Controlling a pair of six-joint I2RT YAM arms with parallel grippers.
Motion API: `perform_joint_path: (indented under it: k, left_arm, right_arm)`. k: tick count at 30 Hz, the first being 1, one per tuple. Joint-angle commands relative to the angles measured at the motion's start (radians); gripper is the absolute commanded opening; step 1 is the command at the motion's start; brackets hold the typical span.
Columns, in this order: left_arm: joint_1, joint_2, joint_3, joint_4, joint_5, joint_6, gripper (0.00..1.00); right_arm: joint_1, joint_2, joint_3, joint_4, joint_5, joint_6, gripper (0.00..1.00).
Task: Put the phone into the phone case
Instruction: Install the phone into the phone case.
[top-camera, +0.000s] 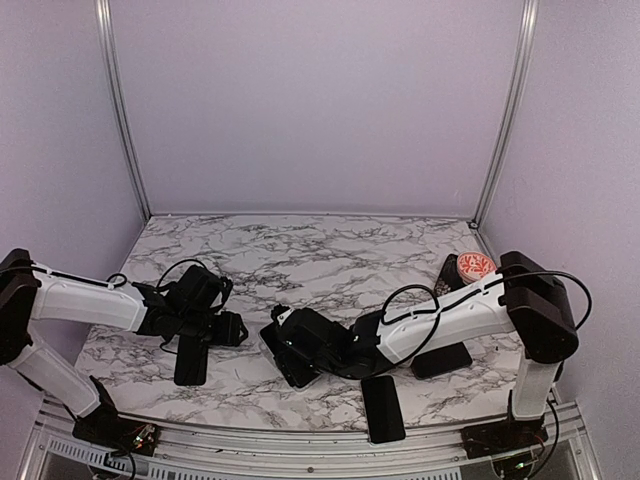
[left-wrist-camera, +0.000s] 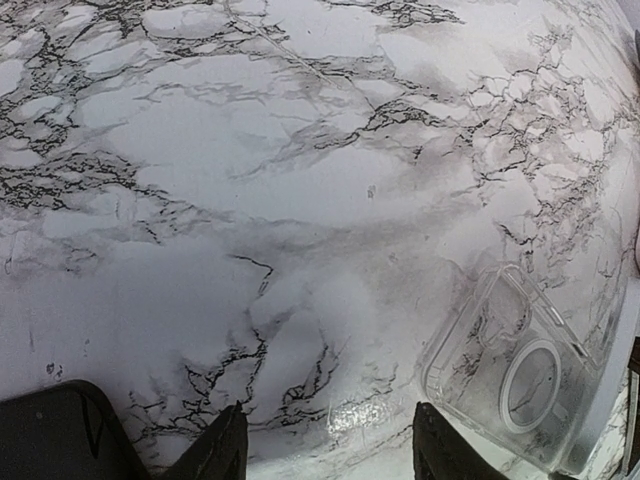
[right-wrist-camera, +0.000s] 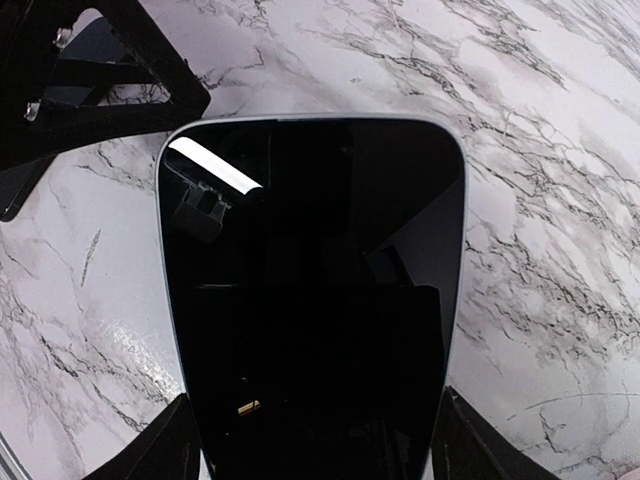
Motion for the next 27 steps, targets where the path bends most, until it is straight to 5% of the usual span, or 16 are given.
perform_joint_path:
  k: [1,14,27]
  left_arm:
    - [0.004,0.014,0.011,-0.012,0.008,0.014,0.56]
    - [0.006,0.017,0.007,-0.012,-0.002,0.023,0.56]
    - [0.006,0.008,-0.005,-0.012,-0.007,0.025,0.56]
  right_arm:
    - [0.014,0.020,0.014,-0.029,0.035,-0.001,0.40]
    - [0.018,0.077,0.058,-0.149,0.039,0.033,0.45]
    - [0.017,0.097,0.149,-0.217,0.022,0.027,0.98]
